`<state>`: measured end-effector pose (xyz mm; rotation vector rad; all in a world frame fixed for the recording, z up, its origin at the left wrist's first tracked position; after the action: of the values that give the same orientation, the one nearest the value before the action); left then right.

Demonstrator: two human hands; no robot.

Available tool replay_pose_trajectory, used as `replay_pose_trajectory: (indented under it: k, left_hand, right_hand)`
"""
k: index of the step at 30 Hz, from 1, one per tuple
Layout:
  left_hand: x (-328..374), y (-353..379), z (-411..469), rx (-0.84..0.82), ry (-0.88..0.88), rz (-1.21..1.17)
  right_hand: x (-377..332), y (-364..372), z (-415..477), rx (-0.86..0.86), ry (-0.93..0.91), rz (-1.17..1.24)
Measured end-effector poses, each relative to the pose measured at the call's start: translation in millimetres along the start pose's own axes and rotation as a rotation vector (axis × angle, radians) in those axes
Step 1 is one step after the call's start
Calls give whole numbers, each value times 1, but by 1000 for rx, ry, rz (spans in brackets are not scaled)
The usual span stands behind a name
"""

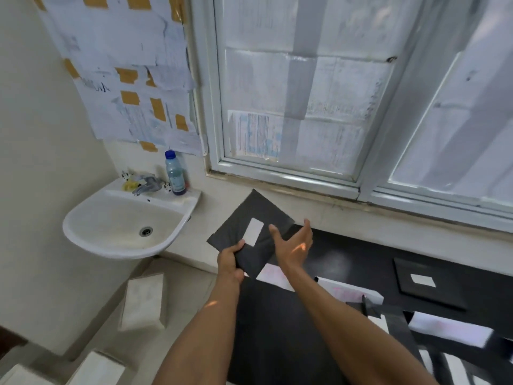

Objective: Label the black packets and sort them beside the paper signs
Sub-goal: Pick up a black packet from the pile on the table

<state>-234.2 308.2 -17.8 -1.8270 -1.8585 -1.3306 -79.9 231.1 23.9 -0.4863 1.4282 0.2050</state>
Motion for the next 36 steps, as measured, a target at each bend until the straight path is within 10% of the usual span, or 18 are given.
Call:
replay_pose_trajectory:
  k: [8,11,16,25,36]
  left_hand:
    - [26,110,-8,-346,149,-148]
    - [43,127,-1,-332,226,-85]
    - [78,101,20,224,499,342]
    - [42,172,31,-507,294,794]
    - [38,177,18,-230,605,899]
  right_hand:
    - [-11,-20,16,-294,191,646]
    - [-32,-53,46,-380,190,578]
    - [-67,-123,102,-422,185,431]
    - [-60,-161,130,-427,301,436]
    - [-25,-158,104,-213,67,87]
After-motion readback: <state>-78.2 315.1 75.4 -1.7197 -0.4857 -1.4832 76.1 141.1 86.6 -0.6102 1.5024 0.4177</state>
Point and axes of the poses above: each hand's wrist, its own z-axis towards the middle knuckle, its own y-axis out of the palm, x = y × z, the point moved 7 cm from there along z, towards the middle knuckle, and after that the axes turned 14 degrees about z, right-handed, at the moved point
